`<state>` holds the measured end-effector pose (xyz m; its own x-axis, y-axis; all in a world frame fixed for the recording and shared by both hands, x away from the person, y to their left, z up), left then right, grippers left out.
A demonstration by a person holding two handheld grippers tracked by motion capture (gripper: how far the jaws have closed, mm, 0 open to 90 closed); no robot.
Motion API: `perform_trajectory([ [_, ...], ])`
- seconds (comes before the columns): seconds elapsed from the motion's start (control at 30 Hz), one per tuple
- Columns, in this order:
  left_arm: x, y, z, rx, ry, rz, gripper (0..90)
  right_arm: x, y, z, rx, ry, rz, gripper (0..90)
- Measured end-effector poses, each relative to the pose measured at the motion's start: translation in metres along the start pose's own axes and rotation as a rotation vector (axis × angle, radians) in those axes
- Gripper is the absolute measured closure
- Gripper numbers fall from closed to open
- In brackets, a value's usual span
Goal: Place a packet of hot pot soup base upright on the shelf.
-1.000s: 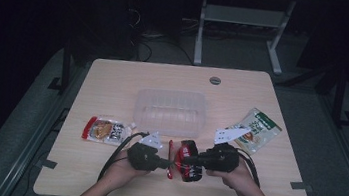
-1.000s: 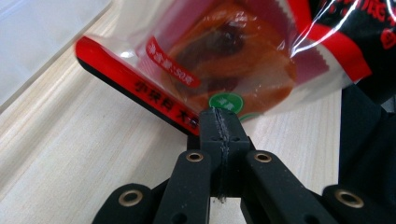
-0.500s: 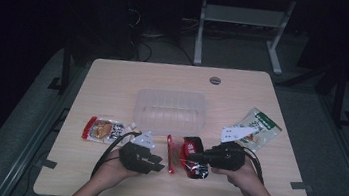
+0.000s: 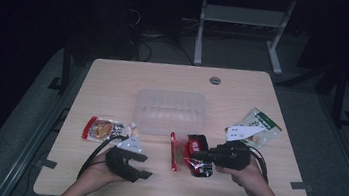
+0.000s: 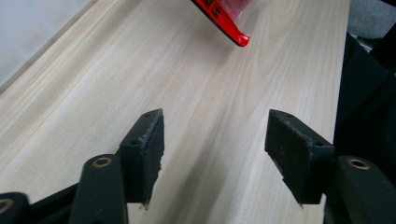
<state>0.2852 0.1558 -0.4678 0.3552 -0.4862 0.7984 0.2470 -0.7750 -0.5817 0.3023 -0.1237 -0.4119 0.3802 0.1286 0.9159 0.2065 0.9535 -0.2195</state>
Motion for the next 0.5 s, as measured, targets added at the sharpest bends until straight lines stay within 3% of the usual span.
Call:
perform_trajectory([
  [0.2,-0.002,0.003,0.0,-0.006,-0.022,-0.003,34.7,0.007,-0.005,-0.001,-0.009,-0.012,-0.002,90.0],
  [0.5,-0.002,0.002,0.002,-0.008,-0.02,-0.001,34.6,0.03,-0.012,-0.005,-0.029,-0.042,-0.048,90.0],
])
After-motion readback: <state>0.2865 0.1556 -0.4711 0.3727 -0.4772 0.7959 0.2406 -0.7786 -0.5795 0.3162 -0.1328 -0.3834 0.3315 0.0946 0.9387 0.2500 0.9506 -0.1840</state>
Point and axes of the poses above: each handheld gripper's, and its own axes: y roughly forward along the jaws, x roughly out of its top, z roughly to its left, the point moved 4 cm from there along y, roughly forward along the jaws, and after that the axes turned 12 degrees about -z, right-handed, at the moved point
